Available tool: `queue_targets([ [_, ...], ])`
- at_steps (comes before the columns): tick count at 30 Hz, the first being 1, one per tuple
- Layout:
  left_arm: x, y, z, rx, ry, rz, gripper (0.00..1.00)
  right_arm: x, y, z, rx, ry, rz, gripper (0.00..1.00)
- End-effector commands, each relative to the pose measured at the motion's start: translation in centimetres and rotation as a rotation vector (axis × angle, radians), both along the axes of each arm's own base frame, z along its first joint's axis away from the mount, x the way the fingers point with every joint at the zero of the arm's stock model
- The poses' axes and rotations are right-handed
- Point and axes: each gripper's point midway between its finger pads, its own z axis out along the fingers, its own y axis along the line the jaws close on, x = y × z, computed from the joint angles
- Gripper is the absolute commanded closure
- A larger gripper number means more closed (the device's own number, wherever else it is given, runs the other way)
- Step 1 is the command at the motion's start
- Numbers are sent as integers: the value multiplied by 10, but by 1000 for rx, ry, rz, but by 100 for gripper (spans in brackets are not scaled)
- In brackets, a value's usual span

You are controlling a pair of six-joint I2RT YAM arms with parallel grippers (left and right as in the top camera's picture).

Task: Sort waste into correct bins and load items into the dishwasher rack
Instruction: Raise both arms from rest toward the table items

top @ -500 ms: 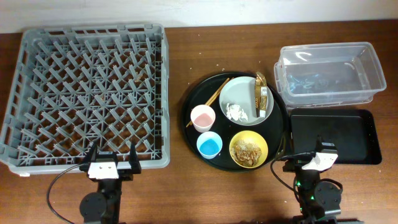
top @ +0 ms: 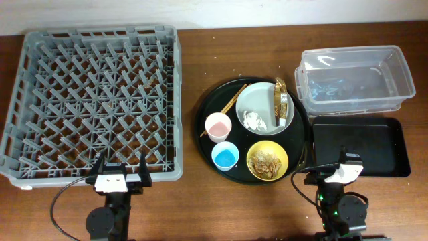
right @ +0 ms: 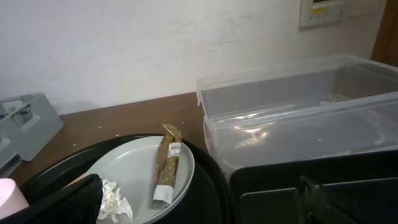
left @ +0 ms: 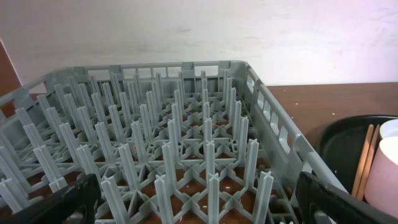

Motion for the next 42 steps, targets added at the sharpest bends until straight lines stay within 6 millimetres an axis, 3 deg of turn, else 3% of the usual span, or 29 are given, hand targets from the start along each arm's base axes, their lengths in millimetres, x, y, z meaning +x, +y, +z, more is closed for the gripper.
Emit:
queue_targets([
  [1,0,1,-2,15,7,6,0,0,-3,-3,-9,6,-14,1],
  [20,0,1,-2,15,7,5,0,0,-2,-3,-8,6,-9,2],
  [25,0,-11,6,12,-26,-64,0,-1,29,-4,4,9,169,2],
  [28,-2,-27,35,24,-148,-158,0,-4,44,3,10,-5,262,2],
  [31,-8,-36,68,40,-248,-209,0,-10,51,29,10,-42,302,1],
  [37,-7,-42,97,4,-57,-246,0,-19,34,78,10,68,210,2],
  [42,20,-53,143,-42,128,-325,0,3,35,108,26,298,202,2],
])
